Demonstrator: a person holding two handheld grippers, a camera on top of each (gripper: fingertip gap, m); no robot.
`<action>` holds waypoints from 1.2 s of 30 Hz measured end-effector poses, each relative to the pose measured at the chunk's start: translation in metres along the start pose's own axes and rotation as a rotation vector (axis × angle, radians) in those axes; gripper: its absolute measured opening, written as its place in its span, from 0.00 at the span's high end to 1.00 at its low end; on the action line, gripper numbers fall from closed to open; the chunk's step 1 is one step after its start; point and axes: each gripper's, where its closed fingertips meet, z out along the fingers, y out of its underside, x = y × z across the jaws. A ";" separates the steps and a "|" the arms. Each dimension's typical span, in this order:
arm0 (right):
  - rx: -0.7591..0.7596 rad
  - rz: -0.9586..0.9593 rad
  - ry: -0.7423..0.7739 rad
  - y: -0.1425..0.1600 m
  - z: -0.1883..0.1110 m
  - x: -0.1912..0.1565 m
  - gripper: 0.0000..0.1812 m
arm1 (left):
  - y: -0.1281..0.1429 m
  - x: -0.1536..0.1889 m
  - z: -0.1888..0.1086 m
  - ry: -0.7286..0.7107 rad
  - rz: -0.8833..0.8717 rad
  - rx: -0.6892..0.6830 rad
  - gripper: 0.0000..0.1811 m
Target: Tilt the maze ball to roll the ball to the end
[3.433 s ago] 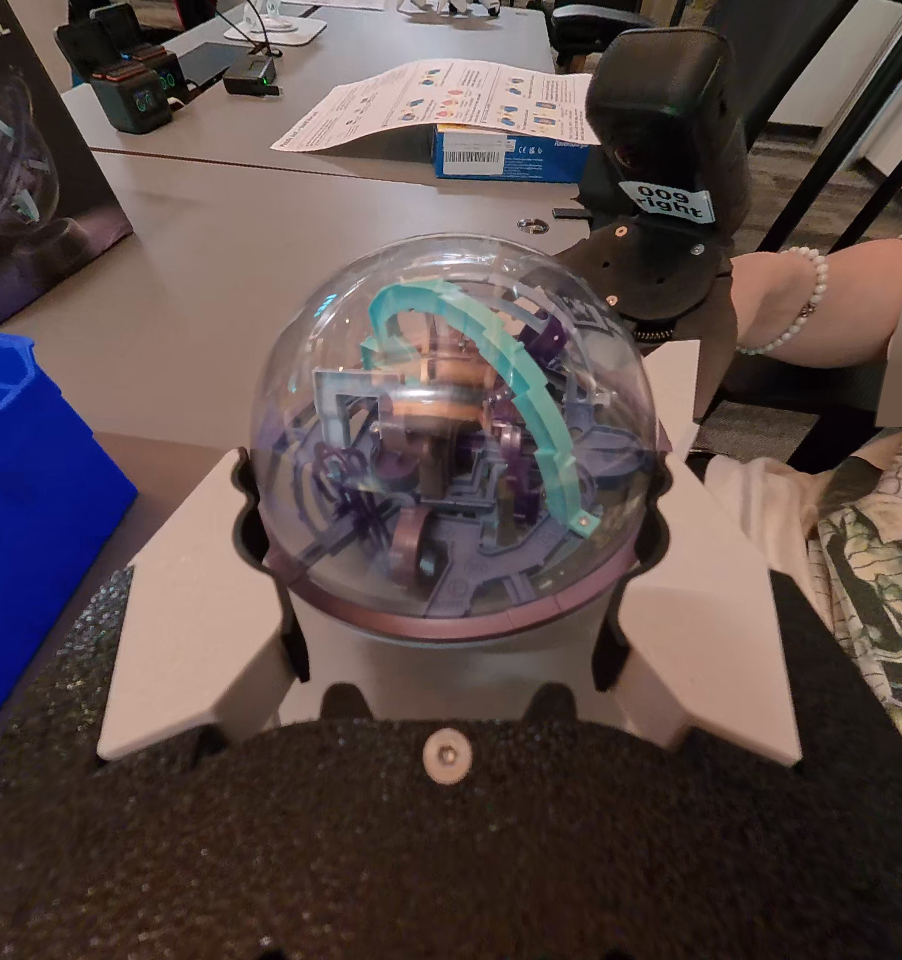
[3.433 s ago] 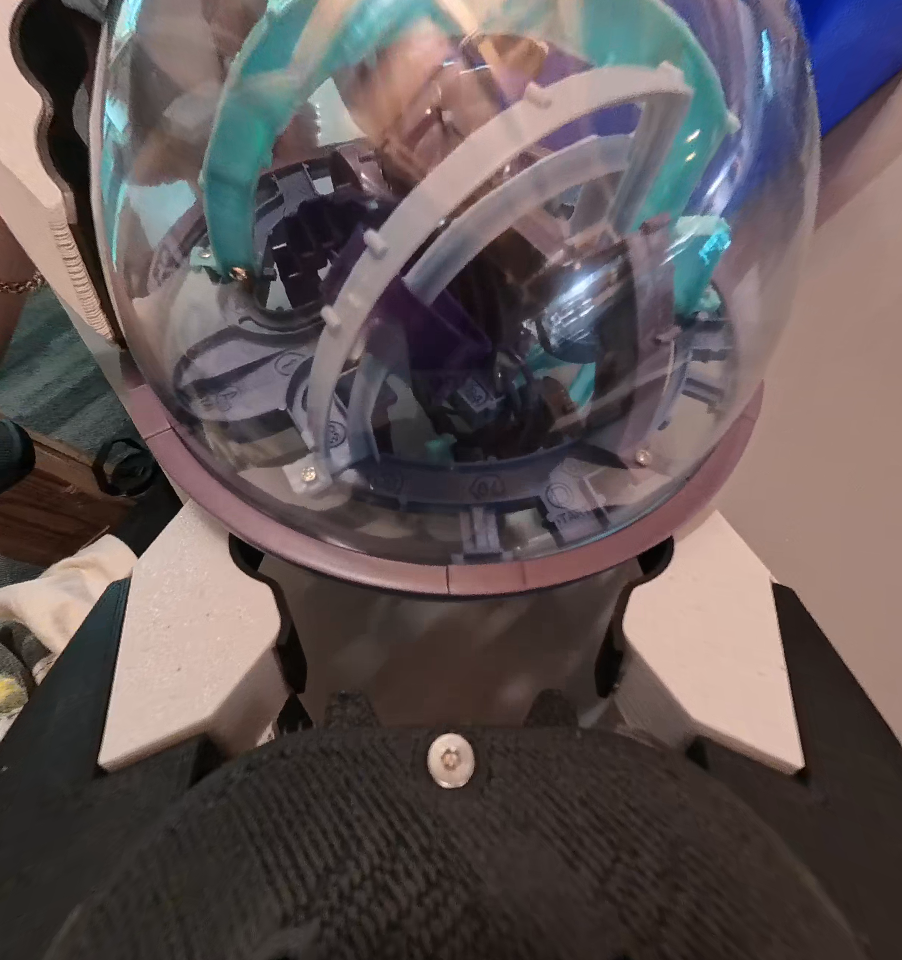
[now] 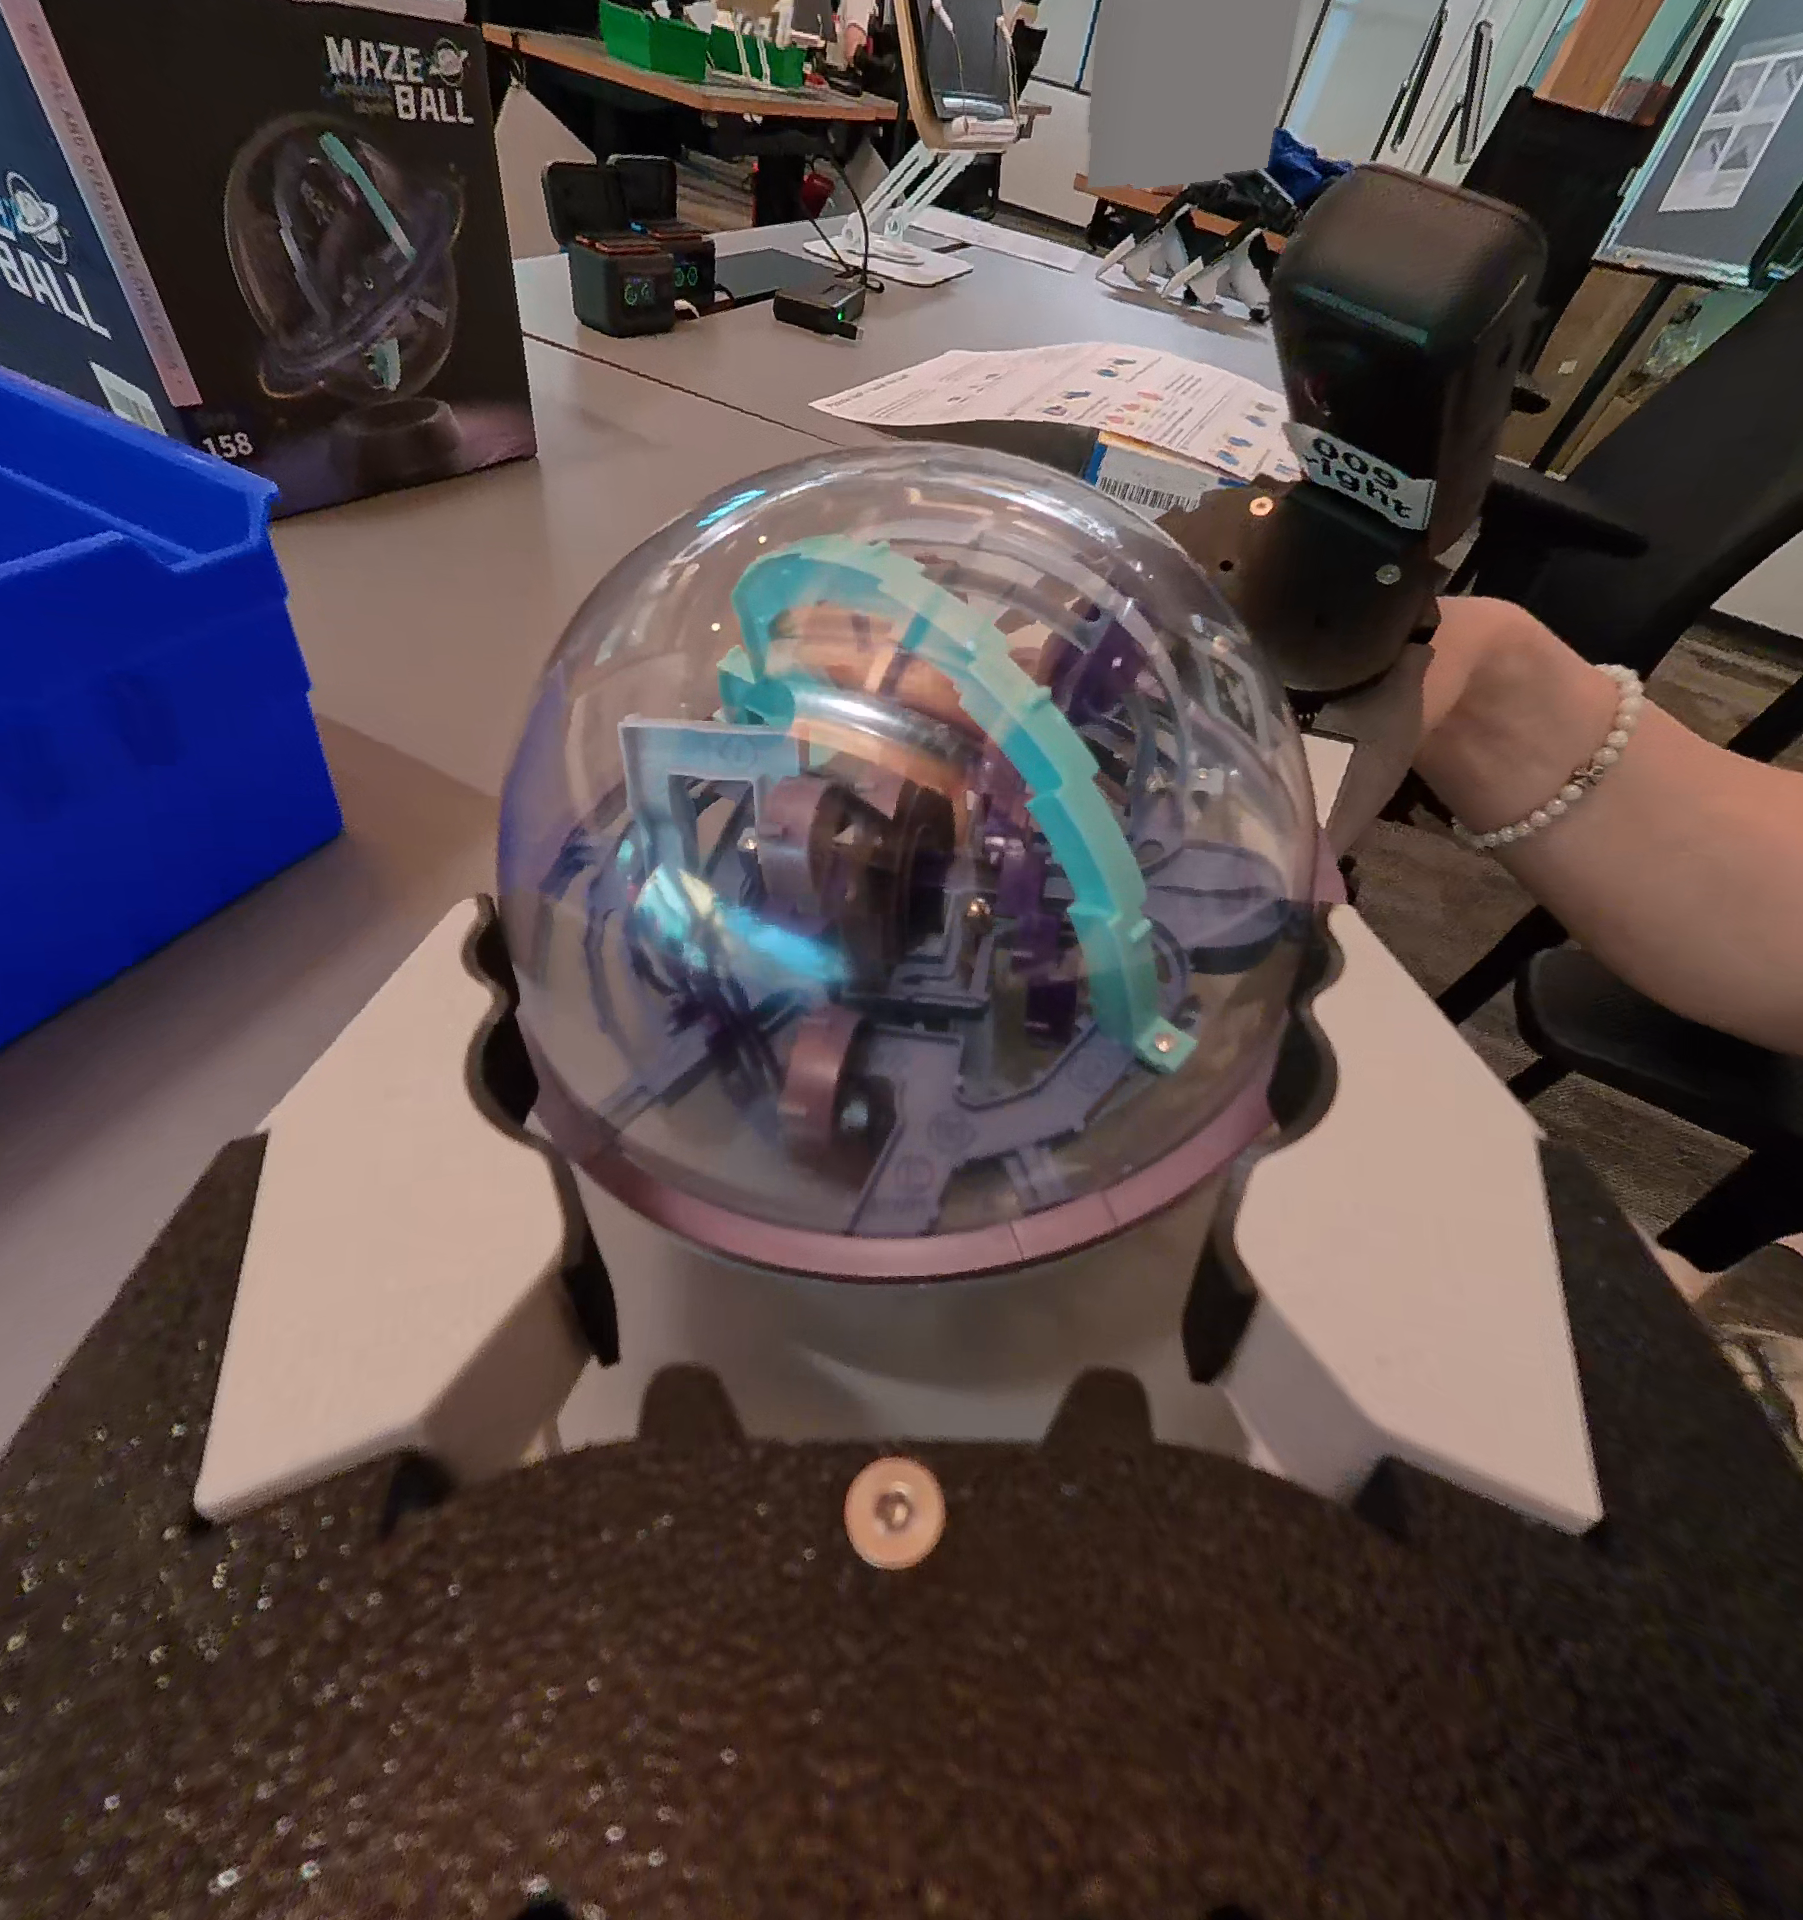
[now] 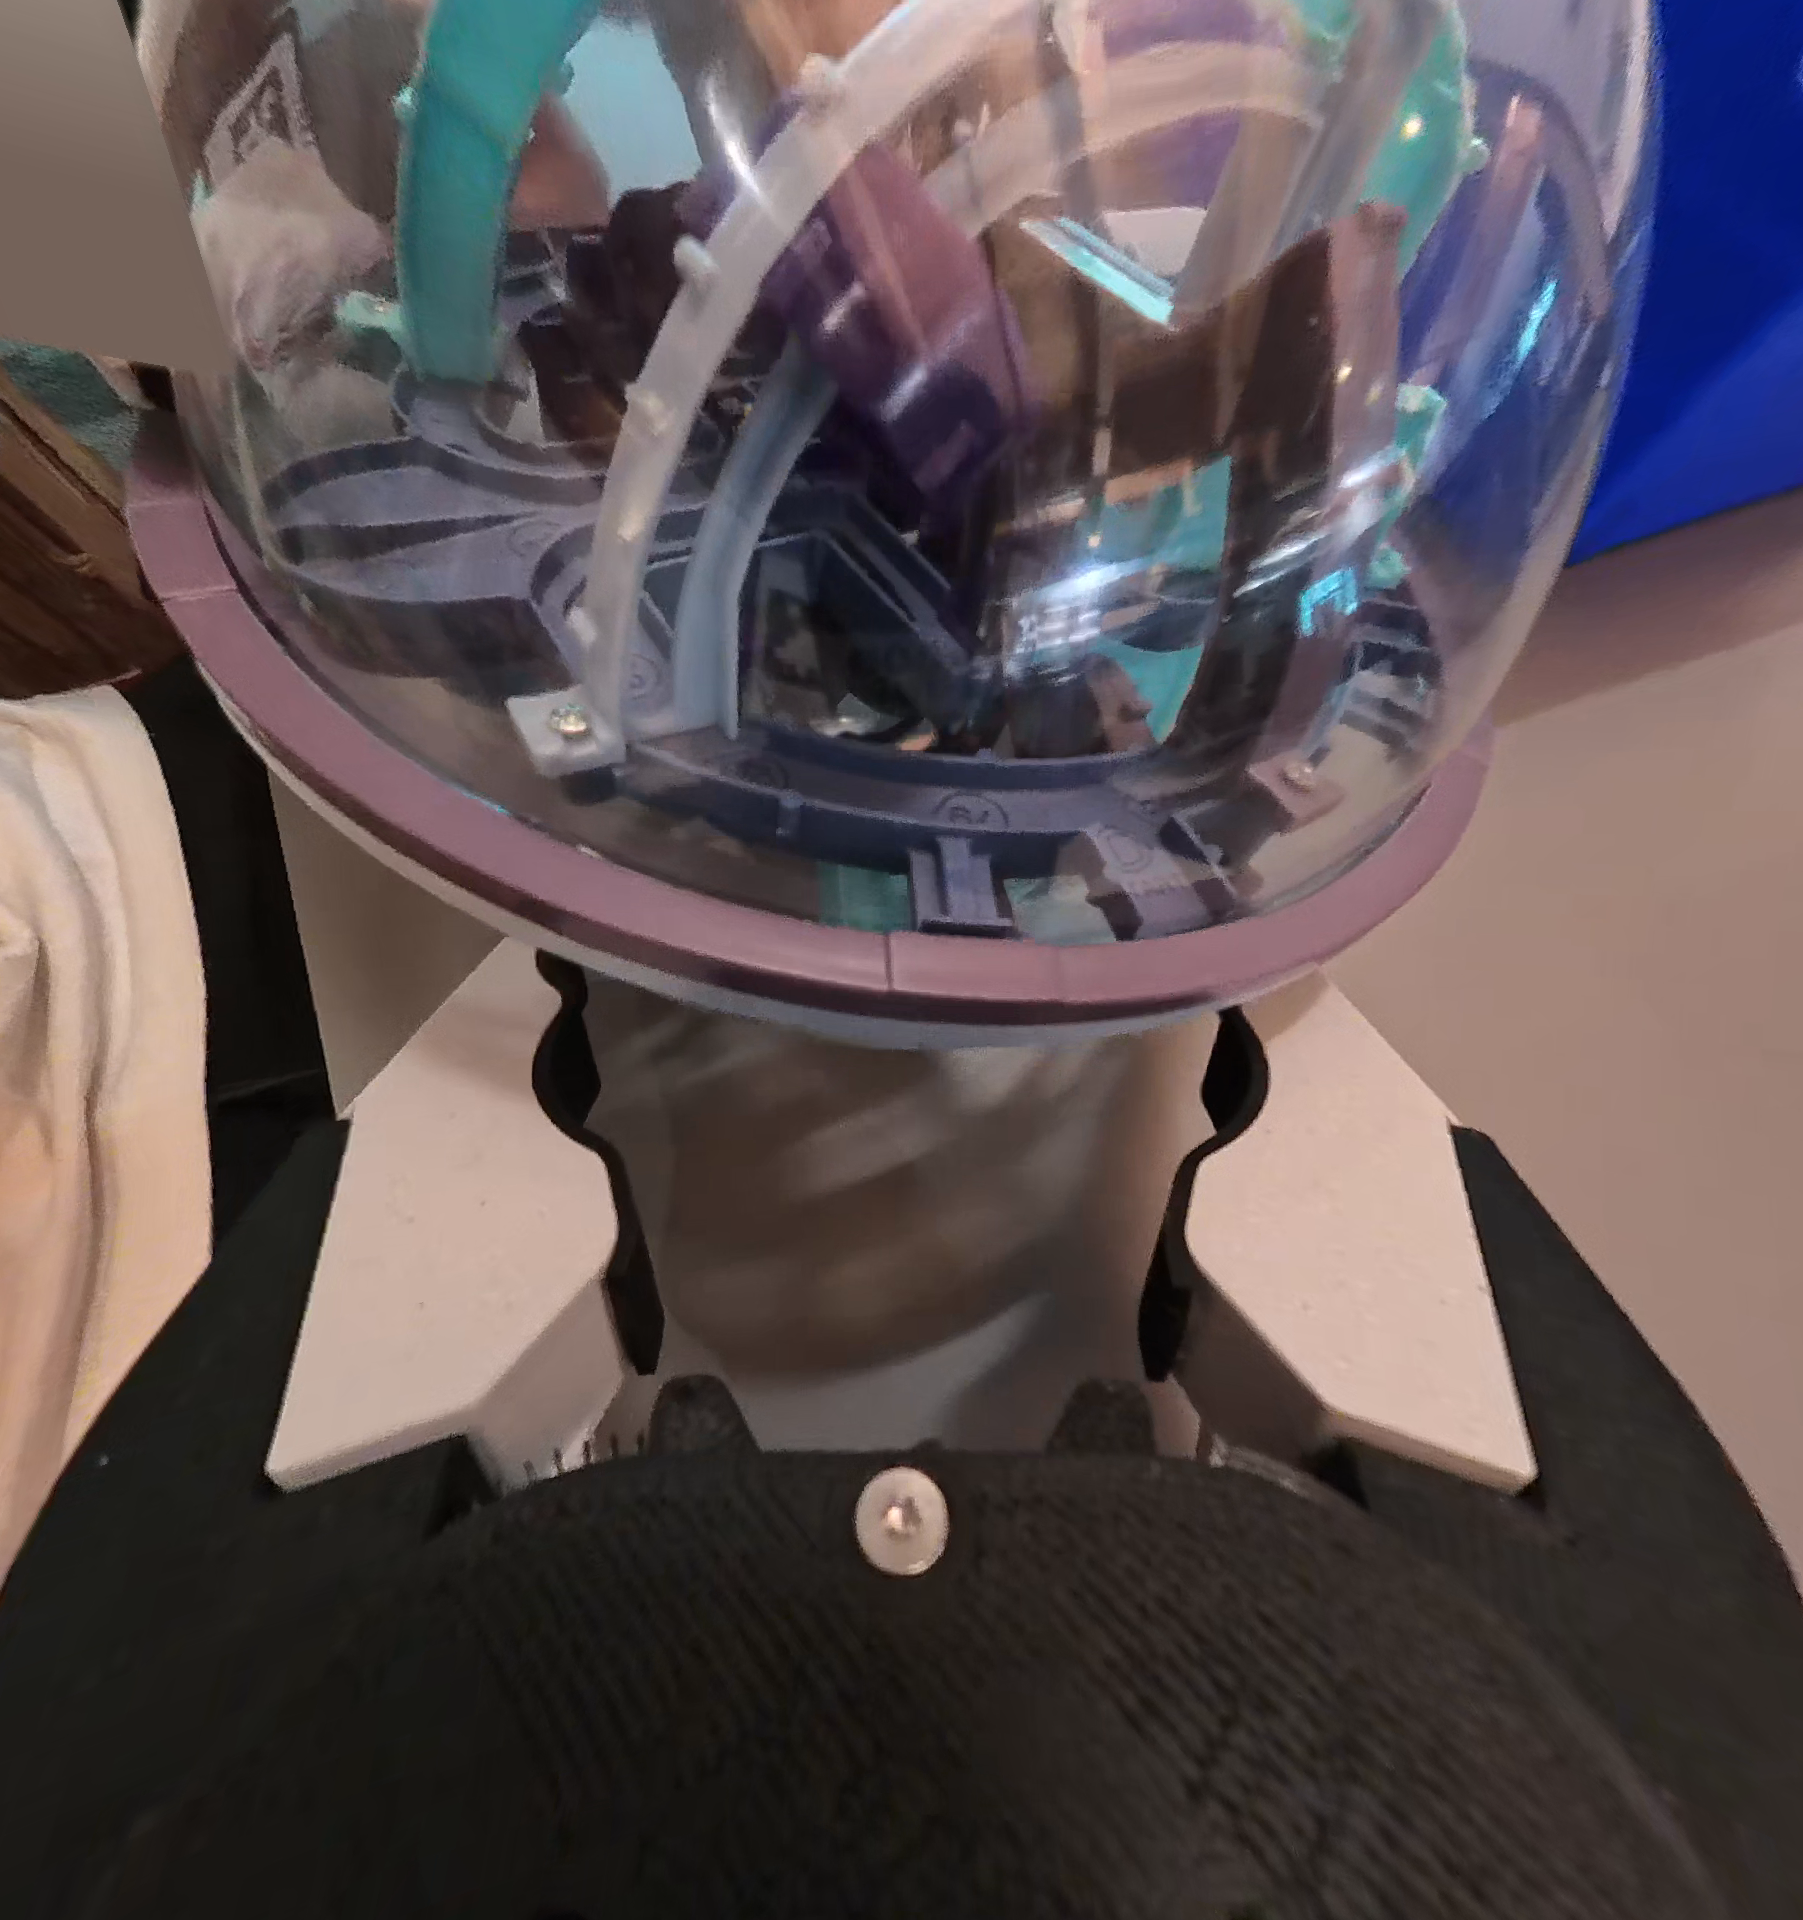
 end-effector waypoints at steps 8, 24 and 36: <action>0.034 0.006 -0.031 -0.001 -0.006 0.002 0.34 | 0.000 -0.001 0.004 0.005 -0.070 0.009 0.22; 0.109 0.043 -0.107 -0.007 -0.007 0.002 0.35 | 0.001 -0.005 0.002 0.002 -0.161 0.028 0.22; 0.168 0.020 -0.075 -0.018 -0.007 0.008 0.28 | 0.007 -0.006 0.004 0.014 -0.149 0.011 0.22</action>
